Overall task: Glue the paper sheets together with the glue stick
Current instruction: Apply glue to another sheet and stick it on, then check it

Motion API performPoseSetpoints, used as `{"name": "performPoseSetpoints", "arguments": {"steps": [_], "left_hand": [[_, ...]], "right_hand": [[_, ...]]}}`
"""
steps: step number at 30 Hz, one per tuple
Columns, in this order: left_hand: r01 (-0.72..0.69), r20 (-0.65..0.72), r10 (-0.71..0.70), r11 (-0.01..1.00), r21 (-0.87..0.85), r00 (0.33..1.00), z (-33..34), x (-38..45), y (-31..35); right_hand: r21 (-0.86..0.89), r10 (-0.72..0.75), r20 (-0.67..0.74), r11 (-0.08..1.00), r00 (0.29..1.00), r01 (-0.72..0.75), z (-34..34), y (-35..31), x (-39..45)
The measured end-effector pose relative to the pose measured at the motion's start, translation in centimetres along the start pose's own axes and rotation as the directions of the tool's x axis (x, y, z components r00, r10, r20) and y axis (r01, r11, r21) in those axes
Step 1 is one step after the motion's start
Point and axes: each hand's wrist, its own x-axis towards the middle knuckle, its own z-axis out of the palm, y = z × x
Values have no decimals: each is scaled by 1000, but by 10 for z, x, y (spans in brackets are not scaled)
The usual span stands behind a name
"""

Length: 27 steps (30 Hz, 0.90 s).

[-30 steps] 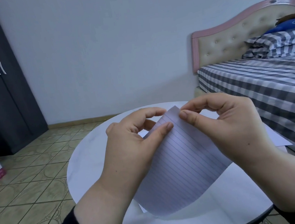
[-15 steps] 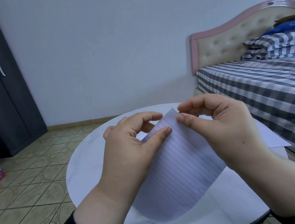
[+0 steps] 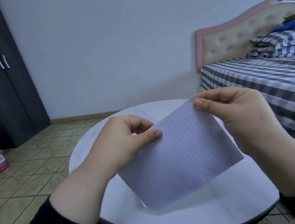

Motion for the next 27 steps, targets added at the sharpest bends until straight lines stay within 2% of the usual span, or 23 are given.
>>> {"name": "performPoseSetpoints", "arguments": {"steps": [4, 9, 14, 16, 27], "left_hand": [[118, 59, -121, 992, 47, 991, -16, 4, -15], [179, 18, -179, 984, -17, 984, -28, 9, -36], [152, -96, -179, 959, -237, 979, -22, 8, -45], [130, -131, -170, 953, -273, 977, -18, 8, -48], [60, -191, -102, 975, -214, 976, -19, 9, -58]], "right_hand": [[19, 109, -79, 994, 991, -108, -9, 11, 6], [89, 216, -148, 975, 965, -204, -17, 26, 12], [169, 283, -157, 952, 946, -257, -17, 38, 17], [195, 299, -146, 943, 943, -269, -17, 43, 19], [159, 271, -132, 955, 953, -250, -13, 51, 17]]}}
